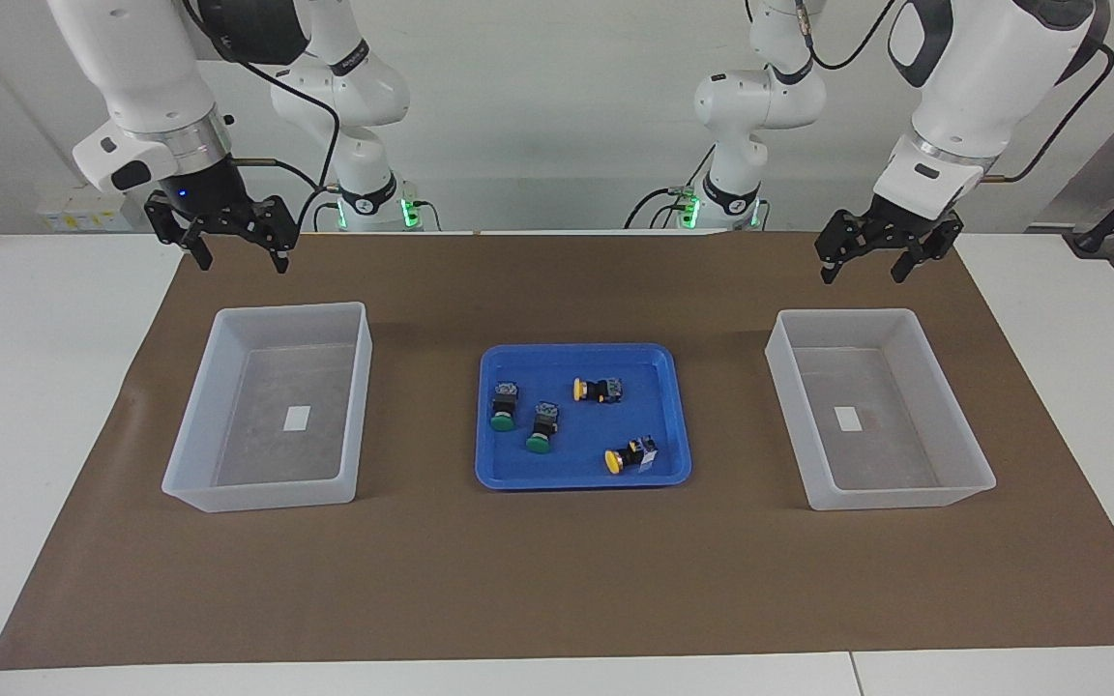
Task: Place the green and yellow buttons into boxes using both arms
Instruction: 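Move the left gripper from its box toward the yellow-capped button on the tray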
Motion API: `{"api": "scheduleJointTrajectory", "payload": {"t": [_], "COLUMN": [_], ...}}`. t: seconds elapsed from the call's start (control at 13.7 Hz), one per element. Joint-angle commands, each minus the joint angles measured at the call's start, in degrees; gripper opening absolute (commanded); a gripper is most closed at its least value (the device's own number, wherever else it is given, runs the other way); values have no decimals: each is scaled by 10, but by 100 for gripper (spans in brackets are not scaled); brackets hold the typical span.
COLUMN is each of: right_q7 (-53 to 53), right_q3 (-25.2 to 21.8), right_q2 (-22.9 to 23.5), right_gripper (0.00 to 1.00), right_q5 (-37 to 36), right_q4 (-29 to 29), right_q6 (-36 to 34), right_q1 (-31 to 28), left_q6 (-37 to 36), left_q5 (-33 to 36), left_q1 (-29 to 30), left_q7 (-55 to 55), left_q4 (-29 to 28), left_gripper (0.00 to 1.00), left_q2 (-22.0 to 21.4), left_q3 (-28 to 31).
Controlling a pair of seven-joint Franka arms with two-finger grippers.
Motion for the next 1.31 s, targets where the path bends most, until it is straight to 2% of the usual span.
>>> {"api": "scheduleJointTrajectory", "payload": {"t": [0.0, 0.44, 0.66, 1.02, 1.24], "right_q7": [-13, -13, -13, -13, -13], "right_q3": [3, 3, 3, 3, 3], "right_q2": [4, 4, 4, 4, 4], "right_gripper": [100, 100, 100, 100, 100], "right_q5": [16, 16, 16, 16, 16], "right_q4": [8, 8, 8, 8, 8], "right_q6": [-4, -4, -4, -4, -4], "right_q1": [-6, -6, -5, -3, -3], "left_q6": [10, 31, 68, 156, 219], "left_q5": [13, 10, 8, 8, 8], "left_q1": [-5, -7, -31, -84, -124], "left_q7": [-7, -20, -44, -177, -255], "left_q4": [-8, -19, -71, -135, -157], "left_gripper": [100, 100, 100, 100, 100], "left_q2": [-14, -17, -35, -28, 5], "left_q3": [1, -3, -4, -4, -3]}}
